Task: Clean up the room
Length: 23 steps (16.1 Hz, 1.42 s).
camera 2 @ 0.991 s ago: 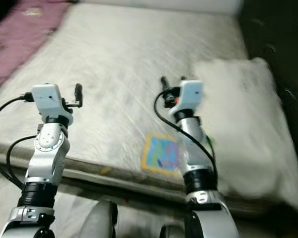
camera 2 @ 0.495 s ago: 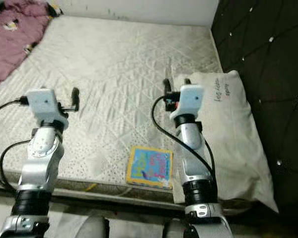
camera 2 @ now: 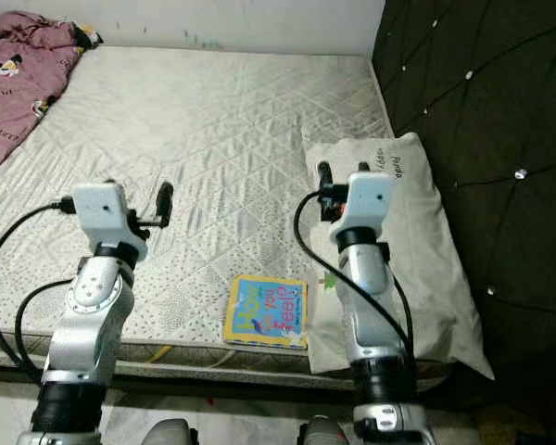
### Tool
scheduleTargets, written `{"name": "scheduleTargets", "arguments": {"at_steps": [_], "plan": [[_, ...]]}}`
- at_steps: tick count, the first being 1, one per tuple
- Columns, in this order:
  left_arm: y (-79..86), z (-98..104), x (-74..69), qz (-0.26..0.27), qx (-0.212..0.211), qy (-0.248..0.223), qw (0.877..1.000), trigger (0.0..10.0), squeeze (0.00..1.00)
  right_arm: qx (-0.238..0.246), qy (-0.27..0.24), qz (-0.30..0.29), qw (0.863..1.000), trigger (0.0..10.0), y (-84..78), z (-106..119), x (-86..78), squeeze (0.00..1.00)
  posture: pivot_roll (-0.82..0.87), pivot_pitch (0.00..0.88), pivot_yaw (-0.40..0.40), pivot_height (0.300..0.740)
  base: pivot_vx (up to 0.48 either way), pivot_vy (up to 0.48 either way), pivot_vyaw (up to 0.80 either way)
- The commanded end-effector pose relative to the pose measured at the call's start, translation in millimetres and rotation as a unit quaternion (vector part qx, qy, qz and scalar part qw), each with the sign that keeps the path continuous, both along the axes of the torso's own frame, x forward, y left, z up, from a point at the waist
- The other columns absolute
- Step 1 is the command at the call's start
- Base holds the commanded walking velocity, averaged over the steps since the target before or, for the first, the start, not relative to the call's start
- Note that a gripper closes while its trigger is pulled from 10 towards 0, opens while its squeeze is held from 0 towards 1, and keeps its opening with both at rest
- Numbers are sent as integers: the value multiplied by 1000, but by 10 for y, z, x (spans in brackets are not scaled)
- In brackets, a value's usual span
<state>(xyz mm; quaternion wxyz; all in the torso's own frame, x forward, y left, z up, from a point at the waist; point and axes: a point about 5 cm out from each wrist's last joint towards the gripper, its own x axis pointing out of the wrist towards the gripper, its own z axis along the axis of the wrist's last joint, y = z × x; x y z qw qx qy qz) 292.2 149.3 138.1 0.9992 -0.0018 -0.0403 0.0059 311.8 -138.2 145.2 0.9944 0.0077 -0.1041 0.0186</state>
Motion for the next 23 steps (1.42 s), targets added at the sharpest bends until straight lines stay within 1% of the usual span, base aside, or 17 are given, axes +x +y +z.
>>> {"name": "scheduleTargets", "arguments": {"at_steps": [1, 3, 5, 7, 23], "plan": [[14, 53, -25, -2, -8, -9, 1000, 10000, 0, -3, -6, 6, 1000, 10000, 33, 54, -10, 0, 51, 0, 2, 740, 0, 0, 0], [8, 58, -34, -4, -13, -7, 1000, 10000, 0, -2, -5, 8, 1000, 10000, 40, 61, -22, 0, 48, 0, 0, 740, 0, 0, 0], [-25, 52, -36, -18, -33, 3, 999, 10000, 0, 7, 7, 14, 1000, 10000, 59, 45, -35, 0, 40, 0, -1, 740, 0, 0, -763], [-24, 47, -33, -17, -41, 7, 999, 10000, 0, 7, 9, 17, 1000, 10000, 60, 40, -50, 0, 37, 0, -1, 740, 0, 0, -800], [-24, 47, -33, -17, -41, 7, 999, 10000, 0, 7, 9, 17, 1000, 10000, 60, 40, -50, 0, 37, 0, -1, 740, 0, 0, -800]]}}
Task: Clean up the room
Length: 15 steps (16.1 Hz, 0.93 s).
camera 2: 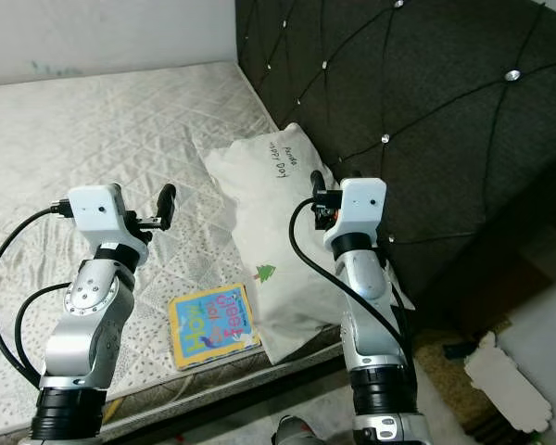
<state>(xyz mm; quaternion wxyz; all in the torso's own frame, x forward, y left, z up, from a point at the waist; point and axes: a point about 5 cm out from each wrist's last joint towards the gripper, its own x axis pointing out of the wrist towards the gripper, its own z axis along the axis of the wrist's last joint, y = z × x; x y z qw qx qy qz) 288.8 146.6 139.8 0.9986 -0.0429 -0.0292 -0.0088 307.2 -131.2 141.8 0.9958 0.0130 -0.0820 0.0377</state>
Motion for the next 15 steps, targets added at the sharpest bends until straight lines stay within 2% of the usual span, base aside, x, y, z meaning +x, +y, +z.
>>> {"name": "scheduleTargets", "arguments": {"at_steps": [1, 2, 10, 13, 15], "plan": [[-15, 27, -7, -6, -19, 3, 1000, 10000, 0, -1, -3, 18, 1000, 10000, 9, 59, -42, 0, 21, 0, -11, 740, 0, 352, 0], [-20, 27, -10, -8, -23, 3, 1000, 10000, 0, -2, -1, 23, 1000, 10000, 16, 56, -50, 0, 21, 0, -11, 740, 0, 352, 0], [-3, 50, -2, 9, -16, -5, 1000, 10000, 0, -4, 4, 34, 999, 10000, 25, 56, -52, 0, 24, 0, -7, 740, 0, 0, 0], [-1, 36, 5, 8, -29, 2, 1000, 10000, 0, -11, 2, 44, 999, 10000, 56, 68, -56, 0, 23, 0, -8, 740, 0, 0, 798], [-1, 30, 6, 8, -36, 4, 999, 10000, 0, -8, 3, 47, 999, 10000, 50, 67, -53, 0, 24, 0, -10, 740, 0, 420, 216]]}}
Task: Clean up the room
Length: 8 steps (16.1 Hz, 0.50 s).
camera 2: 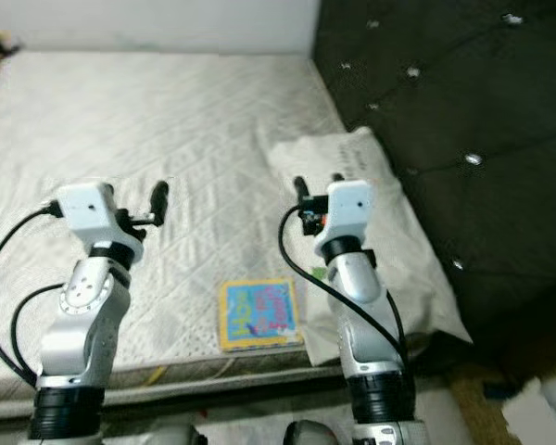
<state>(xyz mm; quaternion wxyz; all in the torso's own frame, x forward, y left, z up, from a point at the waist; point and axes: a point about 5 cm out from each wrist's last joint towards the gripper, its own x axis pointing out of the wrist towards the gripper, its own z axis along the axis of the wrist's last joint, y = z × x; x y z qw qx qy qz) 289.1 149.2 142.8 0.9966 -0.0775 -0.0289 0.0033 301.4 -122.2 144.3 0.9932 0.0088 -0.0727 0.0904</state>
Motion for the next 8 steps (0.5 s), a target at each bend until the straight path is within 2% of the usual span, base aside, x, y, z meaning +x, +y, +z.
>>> {"name": "scheduleTargets", "arguments": {"at_steps": [1, 8], "plan": [[-29, 0, 4, -3, -3, 3, 1000, 10000, 0, 2, -4, -4, 1000, 10000, -39, 38, 8, 0, 24, 0, -10, 740, 0, 480, 0], [-31, -1, 11, -5, -5, 4, 1000, 10000, 0, 2, -2, 3, 1000, 10000, -31, 30, 17, 0, 27, 0, -12, 740, 0, 480, 0]]}}
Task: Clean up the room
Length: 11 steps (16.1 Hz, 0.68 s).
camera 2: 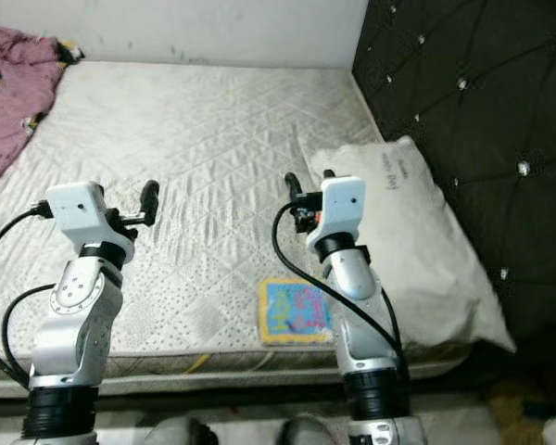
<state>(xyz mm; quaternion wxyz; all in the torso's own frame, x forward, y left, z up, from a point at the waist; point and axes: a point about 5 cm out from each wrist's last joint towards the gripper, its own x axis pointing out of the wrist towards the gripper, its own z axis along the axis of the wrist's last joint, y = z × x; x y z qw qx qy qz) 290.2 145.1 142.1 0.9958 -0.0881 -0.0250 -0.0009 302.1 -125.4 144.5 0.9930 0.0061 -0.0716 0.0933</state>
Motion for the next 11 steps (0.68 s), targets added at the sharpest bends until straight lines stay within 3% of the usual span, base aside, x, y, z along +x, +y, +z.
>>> {"name": "scheduleTargets", "arguments": {"at_steps": [1, 11], "plan": [[9, 5, 1, 0, 5, 0, 1000, 10000, 0, 5, -2, 0, 1000, 10000, 2, 26, 11, 0, 26, 0, -12, 740, 0, 480, 0], [0, 8, 11, 2, -4, -1, 1000, 10000, 0, -4, 4, 5, 1000, 10000, 14, 8, 20, 0, 21, 0, -14, 740, 0, 480, 0]]}}
